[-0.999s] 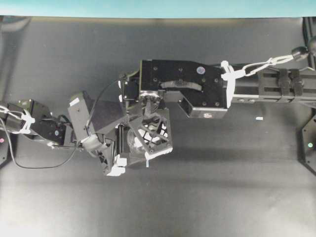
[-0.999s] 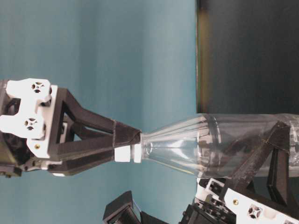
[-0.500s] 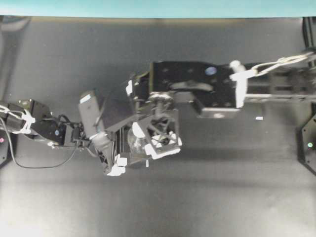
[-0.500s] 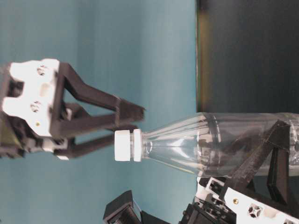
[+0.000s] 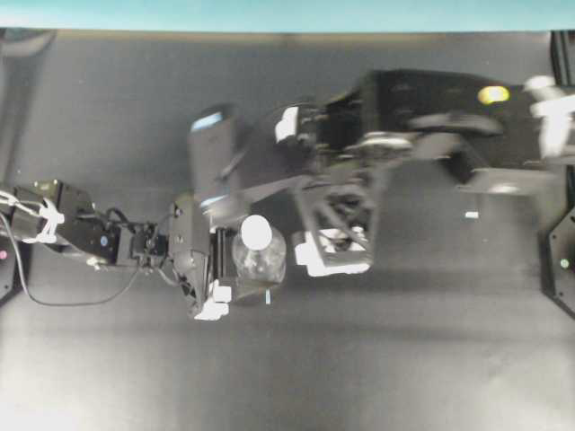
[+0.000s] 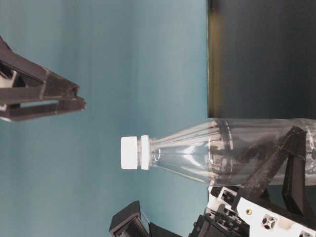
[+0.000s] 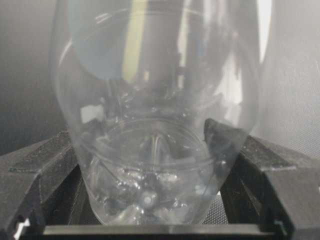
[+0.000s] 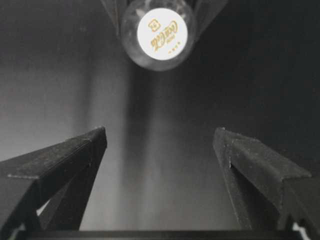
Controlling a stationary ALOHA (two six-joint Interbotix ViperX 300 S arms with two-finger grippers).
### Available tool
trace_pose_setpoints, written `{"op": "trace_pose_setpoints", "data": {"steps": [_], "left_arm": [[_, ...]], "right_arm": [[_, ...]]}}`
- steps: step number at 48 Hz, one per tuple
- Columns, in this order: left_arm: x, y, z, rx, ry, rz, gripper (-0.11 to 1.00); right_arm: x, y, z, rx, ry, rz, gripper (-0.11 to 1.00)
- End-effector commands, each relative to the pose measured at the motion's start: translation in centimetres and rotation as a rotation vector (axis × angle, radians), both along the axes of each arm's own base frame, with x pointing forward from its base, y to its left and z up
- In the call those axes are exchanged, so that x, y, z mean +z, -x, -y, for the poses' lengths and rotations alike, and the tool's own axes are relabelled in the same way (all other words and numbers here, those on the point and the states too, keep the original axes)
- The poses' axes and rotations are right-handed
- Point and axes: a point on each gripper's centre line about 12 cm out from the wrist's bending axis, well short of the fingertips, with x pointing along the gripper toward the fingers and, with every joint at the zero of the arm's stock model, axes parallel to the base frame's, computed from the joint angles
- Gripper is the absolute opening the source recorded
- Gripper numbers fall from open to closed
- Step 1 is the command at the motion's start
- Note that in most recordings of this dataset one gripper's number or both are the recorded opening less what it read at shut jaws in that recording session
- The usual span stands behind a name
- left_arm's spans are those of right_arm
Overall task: Open the bottle cap by holding the bottle with the left arm and twisting the cap with the right arm.
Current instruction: 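Open the right gripper and pull it back away from the cap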
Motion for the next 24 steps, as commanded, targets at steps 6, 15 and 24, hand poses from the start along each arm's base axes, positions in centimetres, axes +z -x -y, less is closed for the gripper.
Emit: {"op": "trace_pose_setpoints", "data": {"steps": [6, 15, 24], "left_arm": [[0.2, -0.3, 0.1, -0.005, 0.000, 0.006, 0.82], [0.1, -0.3, 0.1, -0.005, 0.000, 0.005, 0.82], [0.1, -0.3, 0.1, -0.005, 0.000, 0.006, 0.82]], "right_arm": [[2.1, 1.7, 0.1, -0.063, -0.038, 0.165, 0.83], [1.5, 3.0, 0.2, -0.122, -0.075, 0.257, 0.83], [0.7, 3.9, 0.2, -0.159, -0.098, 0.289, 0.83]]}}
